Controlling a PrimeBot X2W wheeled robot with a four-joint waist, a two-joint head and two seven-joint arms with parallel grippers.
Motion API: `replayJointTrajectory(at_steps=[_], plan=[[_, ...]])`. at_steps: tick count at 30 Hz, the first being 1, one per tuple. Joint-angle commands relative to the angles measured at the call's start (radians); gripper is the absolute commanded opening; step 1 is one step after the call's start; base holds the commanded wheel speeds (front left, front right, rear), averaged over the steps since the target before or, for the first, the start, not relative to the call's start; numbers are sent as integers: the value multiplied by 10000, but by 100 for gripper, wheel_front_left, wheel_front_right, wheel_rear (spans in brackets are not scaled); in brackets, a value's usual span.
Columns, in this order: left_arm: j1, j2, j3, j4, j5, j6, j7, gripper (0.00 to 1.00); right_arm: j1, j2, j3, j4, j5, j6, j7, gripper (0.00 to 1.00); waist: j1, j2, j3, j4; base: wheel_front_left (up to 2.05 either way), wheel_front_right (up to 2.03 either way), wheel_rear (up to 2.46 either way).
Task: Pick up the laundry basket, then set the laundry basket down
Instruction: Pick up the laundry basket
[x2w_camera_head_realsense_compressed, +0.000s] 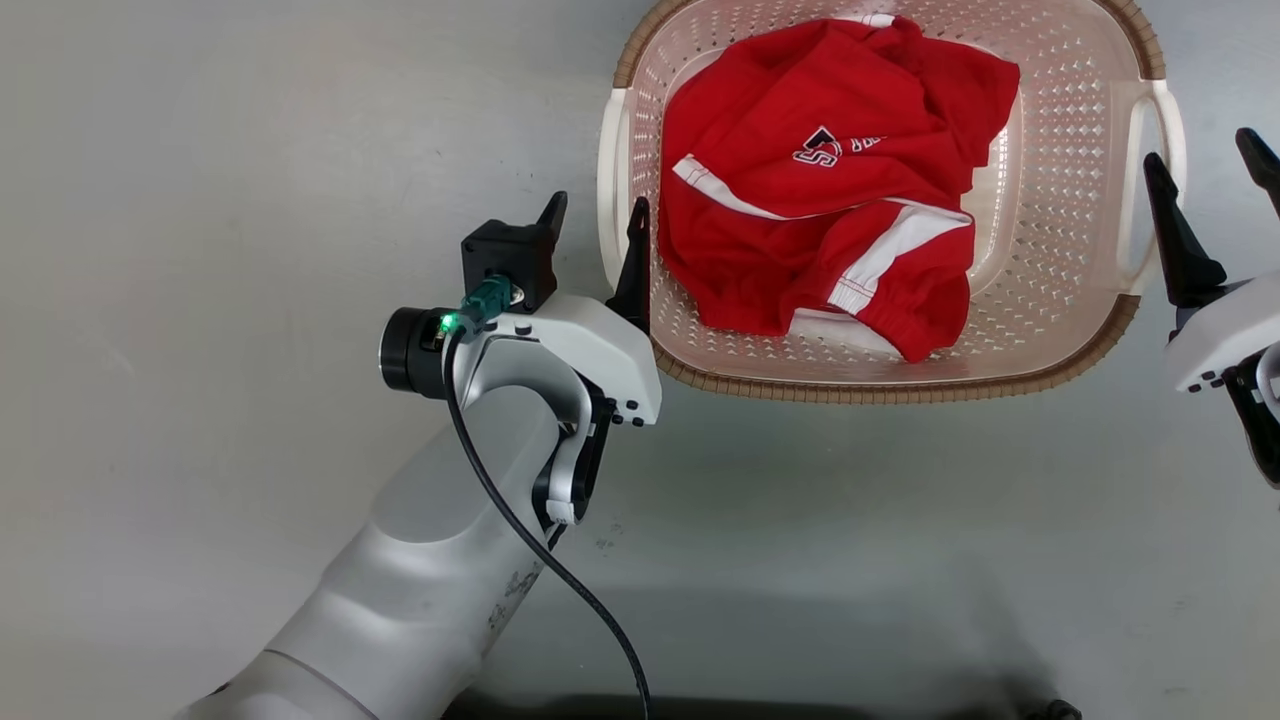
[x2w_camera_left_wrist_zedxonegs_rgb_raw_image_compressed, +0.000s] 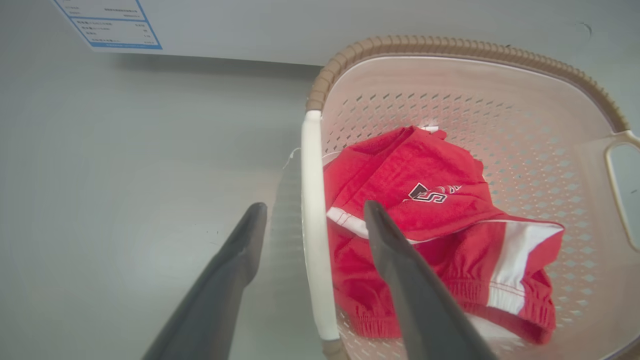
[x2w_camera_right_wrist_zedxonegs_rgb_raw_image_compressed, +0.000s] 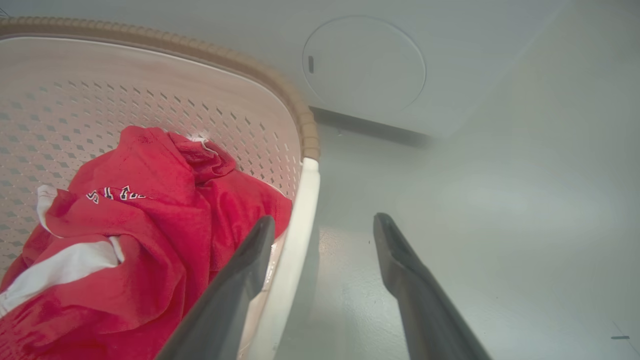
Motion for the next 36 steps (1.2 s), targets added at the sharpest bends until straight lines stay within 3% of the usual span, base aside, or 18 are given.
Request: replayJointTrajectory(at_steps=[1,10,18,36], plan=[[-50,167,99,-65,-48,115,-105,100,273,-169,163,-91,41,39,-136,100,0,0,87,-16,0,0,0],[-789,167,-322,392,-206,36,-105,100,-40,-36,611,-28,83,39,-136,100,-1,0,610,-78,0,0,0],[-1437,167,-1133,932,-1025,-203,-105,100,-270,115,947,170,186,39,-136,100,-1,0,820,-146,0,0,0],[-2199,167,-2204,1688,-2019,-117,-105,100,-497,201,1083,292,264,39,-136,100,-1,0,954,-239,0,0,0]])
